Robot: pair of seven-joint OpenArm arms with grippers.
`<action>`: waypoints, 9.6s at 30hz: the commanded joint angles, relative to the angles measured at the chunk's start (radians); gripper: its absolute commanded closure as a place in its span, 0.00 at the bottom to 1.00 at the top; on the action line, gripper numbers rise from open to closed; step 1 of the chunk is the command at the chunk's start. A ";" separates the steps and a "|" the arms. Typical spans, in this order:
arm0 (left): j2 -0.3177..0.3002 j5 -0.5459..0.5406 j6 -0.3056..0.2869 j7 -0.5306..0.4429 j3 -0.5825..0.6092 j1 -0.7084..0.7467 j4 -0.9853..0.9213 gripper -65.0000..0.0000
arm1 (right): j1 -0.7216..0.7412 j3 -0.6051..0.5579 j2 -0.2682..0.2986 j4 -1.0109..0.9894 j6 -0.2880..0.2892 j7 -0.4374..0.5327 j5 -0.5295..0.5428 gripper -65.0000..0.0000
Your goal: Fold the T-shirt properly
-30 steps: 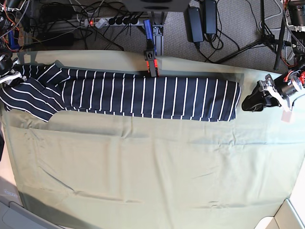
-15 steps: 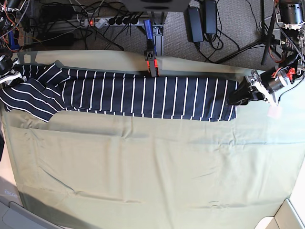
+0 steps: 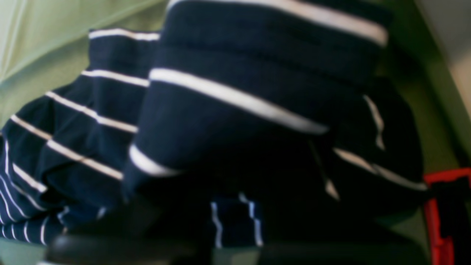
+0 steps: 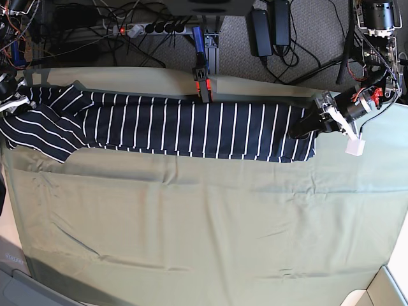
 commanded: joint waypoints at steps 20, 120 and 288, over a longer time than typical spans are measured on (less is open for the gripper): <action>-0.008 0.026 -0.012 -0.023 0.058 -0.139 0.013 1.00 | 0.005 0.008 0.023 0.018 -0.029 0.015 0.035 1.00; 0.535 0.901 -0.006 -0.370 0.777 -0.263 0.096 0.99 | 0.010 0.008 0.023 0.129 -0.029 -0.019 0.071 1.00; 0.277 0.585 -0.010 -0.095 0.221 -0.037 0.244 0.99 | 0.124 -0.244 0.006 0.539 0.016 -0.206 0.203 1.00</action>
